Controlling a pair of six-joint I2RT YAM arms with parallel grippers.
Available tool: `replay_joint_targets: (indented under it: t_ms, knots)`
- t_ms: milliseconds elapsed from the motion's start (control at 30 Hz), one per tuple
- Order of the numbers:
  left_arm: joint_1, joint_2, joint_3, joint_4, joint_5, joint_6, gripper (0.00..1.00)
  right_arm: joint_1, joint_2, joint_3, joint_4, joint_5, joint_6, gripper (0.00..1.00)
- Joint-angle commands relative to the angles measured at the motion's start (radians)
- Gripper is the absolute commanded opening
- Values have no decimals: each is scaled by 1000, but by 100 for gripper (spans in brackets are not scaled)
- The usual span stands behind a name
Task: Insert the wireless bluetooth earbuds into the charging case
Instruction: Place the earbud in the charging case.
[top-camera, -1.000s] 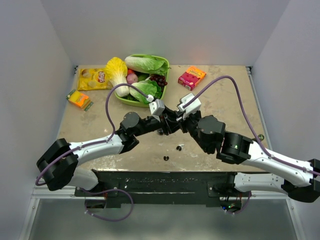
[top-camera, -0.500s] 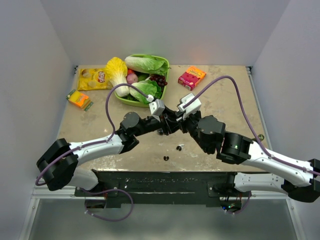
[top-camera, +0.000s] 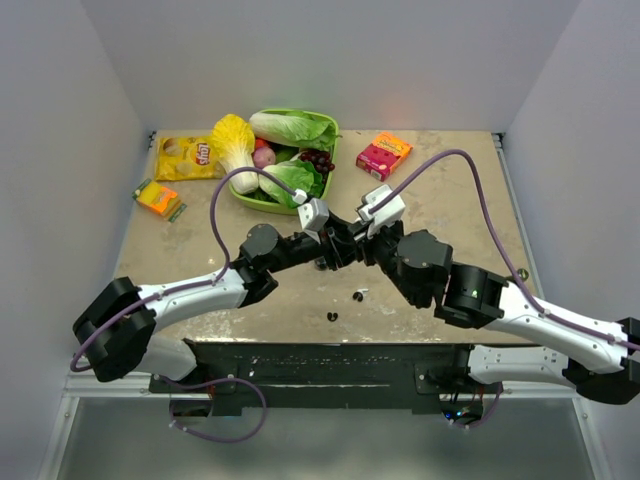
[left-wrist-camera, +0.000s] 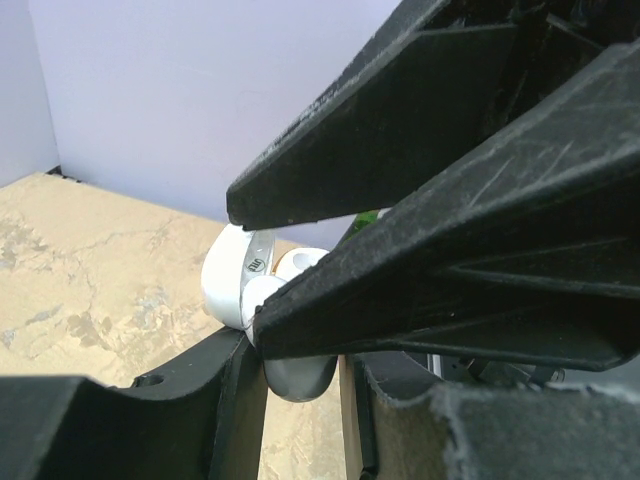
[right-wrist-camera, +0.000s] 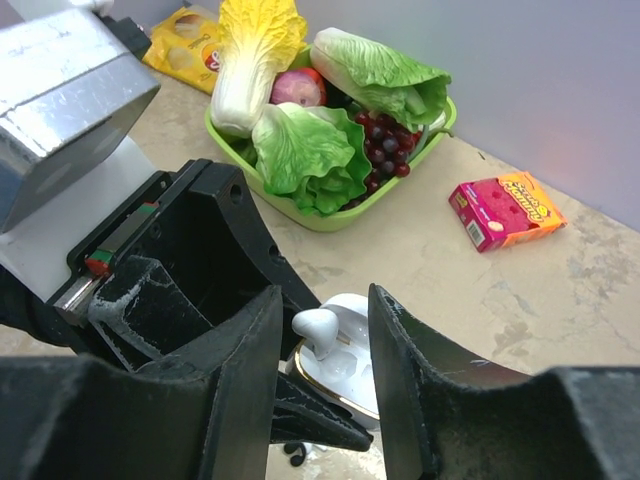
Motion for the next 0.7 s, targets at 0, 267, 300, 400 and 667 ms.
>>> replay_joint_targets:
  t_ms: [0, 267, 300, 400, 667]
  knots:
    - [6, -42, -2, 62, 0, -5, 0, 6, -24, 60, 24, 37, 34, 45]
    - [6, -48, -8, 63, 1, -5, 0, 6, -32, 91, -20, 66, 71, 56]
    - [6, -49, -10, 65, 1, -5, 0, 4, -35, 91, -22, 79, 77, 57]
    - [6, -54, -14, 65, 1, -2, 0, 4, -47, 83, -28, 83, 85, 61]
    - [6, -100, -56, 47, -22, 30, 0, 4, -54, 69, -60, 119, 129, 64]
